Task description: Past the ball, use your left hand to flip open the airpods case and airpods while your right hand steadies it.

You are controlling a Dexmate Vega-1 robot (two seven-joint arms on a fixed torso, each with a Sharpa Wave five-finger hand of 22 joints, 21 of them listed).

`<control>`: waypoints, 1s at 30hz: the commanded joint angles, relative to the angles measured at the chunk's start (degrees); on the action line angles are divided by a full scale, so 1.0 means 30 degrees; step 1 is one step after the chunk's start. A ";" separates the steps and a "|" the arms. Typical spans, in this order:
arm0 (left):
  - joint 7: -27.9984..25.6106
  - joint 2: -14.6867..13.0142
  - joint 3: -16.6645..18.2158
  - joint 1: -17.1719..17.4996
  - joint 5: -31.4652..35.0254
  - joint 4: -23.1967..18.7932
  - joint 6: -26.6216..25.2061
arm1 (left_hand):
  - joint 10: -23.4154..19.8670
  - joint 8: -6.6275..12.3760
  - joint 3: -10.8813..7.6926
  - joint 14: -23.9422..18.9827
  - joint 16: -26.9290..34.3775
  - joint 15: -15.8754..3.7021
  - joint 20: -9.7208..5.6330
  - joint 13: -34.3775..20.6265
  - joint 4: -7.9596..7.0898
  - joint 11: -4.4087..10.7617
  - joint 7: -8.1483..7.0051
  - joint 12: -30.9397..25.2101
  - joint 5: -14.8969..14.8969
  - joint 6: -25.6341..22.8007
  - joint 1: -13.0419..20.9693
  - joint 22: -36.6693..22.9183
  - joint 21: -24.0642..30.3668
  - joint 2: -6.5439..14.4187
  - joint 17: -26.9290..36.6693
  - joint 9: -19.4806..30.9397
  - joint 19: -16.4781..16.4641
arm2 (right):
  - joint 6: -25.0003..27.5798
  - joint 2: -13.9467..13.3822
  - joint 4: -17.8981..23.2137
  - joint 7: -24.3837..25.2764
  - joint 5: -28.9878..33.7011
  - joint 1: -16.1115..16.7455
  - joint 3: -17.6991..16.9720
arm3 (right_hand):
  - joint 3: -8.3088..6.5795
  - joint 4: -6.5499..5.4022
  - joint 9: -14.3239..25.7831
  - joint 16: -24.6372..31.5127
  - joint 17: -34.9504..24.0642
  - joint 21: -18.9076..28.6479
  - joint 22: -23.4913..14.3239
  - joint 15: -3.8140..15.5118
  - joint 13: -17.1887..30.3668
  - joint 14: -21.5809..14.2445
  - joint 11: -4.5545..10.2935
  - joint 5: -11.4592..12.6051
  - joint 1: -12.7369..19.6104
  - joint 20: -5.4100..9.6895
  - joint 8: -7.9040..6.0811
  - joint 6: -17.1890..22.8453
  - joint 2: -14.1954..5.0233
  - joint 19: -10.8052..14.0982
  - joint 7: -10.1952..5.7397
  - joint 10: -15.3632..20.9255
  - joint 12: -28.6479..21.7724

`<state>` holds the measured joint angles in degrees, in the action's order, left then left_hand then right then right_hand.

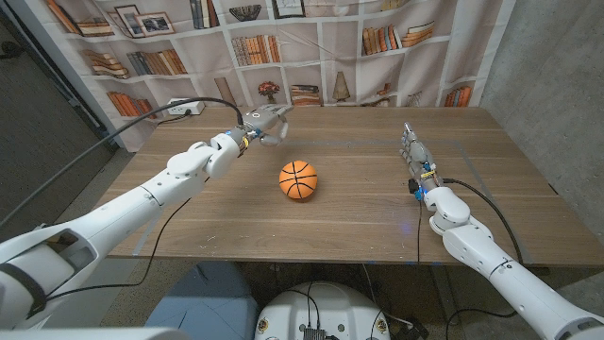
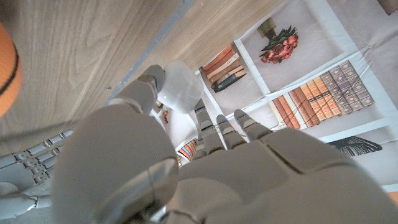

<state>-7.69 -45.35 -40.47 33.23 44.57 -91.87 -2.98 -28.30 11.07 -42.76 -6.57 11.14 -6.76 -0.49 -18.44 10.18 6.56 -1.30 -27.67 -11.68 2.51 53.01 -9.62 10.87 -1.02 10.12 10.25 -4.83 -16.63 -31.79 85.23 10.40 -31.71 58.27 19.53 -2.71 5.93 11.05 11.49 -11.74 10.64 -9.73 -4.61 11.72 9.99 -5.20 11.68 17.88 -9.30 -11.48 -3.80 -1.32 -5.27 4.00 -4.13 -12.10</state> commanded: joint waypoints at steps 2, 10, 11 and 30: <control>-0.0307 0.0162 0.0710 0.0863 -0.1600 -0.1295 -0.1038 | -0.2102 0.0050 -0.0177 -0.0183 0.0011 0.0061 0.0032 -0.0153 -0.0080 0.1935 -0.0002 -0.0307 -0.0025 -0.0095 0.0074 -0.0028 0.0070 -0.0107 0.0063 0.0097 -0.0178 | -0.0401 -0.0105 0.0176 -0.0117 -0.0193 0.0464 -0.0259 | 0.0035 0.0109 0.0082 0.0153 -0.0038 0.0072 -0.0040 0.0064 0.0050 0.1635 -0.0002 -0.0059 0.0071 -0.0034 -0.0002 -0.0071 -0.0131 -0.0147 0.0016 -0.0060 0.0013; -0.0614 0.0455 0.1217 0.1372 -0.2746 -0.1848 -0.1609 | -0.2247 0.0103 -0.0195 -0.0490 0.0056 0.0064 0.0075 -0.0204 -0.0093 0.1930 -0.0010 -0.0394 -0.0036 -0.0320 0.0064 -0.0030 0.0106 -0.0160 0.0053 0.0095 -0.0346 | -0.0714 -0.0105 0.0194 -0.0244 -0.0225 0.0653 -0.0332 | 0.0033 0.0116 0.0081 0.0152 -0.0038 0.0073 -0.0040 0.0064 0.0047 0.1638 0.0024 -0.0061 0.0080 -0.0040 -0.0002 -0.0074 -0.0139 -0.0147 0.0024 -0.0062 0.0016; -0.0592 0.0509 0.1243 0.1416 -0.2856 -0.1913 -0.1740 | -0.2296 0.0099 -0.0197 -0.0513 0.0056 0.0045 0.0082 -0.0211 -0.0096 0.1925 -0.0032 -0.0416 -0.0038 -0.0322 0.0062 -0.0030 0.0110 -0.0165 0.0051 0.0095 -0.0368 | -0.0707 -0.0098 0.0232 -0.0243 -0.0275 0.0688 -0.0354 | 0.0033 0.0117 0.0081 0.0154 -0.0038 0.0074 -0.0040 0.0064 0.0047 0.1634 0.0017 -0.0062 0.0081 -0.0047 -0.0002 -0.0075 -0.0140 -0.0146 0.0025 -0.0061 0.0016; -0.1753 0.1872 0.1791 0.2120 -0.6117 -0.1779 -0.2161 | -0.2741 0.0218 -0.0177 -0.1148 0.0076 -0.0346 0.0130 -0.0327 -0.0102 0.1935 -0.0126 -0.0590 -0.0068 -0.0978 0.0062 -0.0039 0.0099 -0.0284 0.0002 0.0091 -0.0564 | -0.1012 -0.0297 0.0680 -0.0130 -0.0316 0.1265 -0.0698 | 0.0032 0.0132 0.0081 0.0154 -0.0036 0.0076 -0.0040 0.0070 0.0043 0.1636 0.0021 -0.0069 0.0097 -0.0051 -0.0012 -0.0061 -0.0163 -0.0146 0.0034 -0.0060 0.0021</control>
<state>-10.42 -41.94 -35.97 38.47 32.16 -97.49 -9.08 -29.21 11.53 -42.76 -9.64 11.14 -7.78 0.00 -18.50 10.18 5.65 -1.74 -28.87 -11.70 -0.11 53.45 -9.62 10.87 -2.08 10.13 10.25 -5.95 -19.05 -32.33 86.45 9.81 -32.52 60.98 18.12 -2.70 5.93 11.05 11.49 -11.74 10.64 -9.72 -4.61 11.71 9.99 -5.20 11.68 17.88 -9.30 -11.48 -3.80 -1.32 -5.27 4.00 -4.13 -12.10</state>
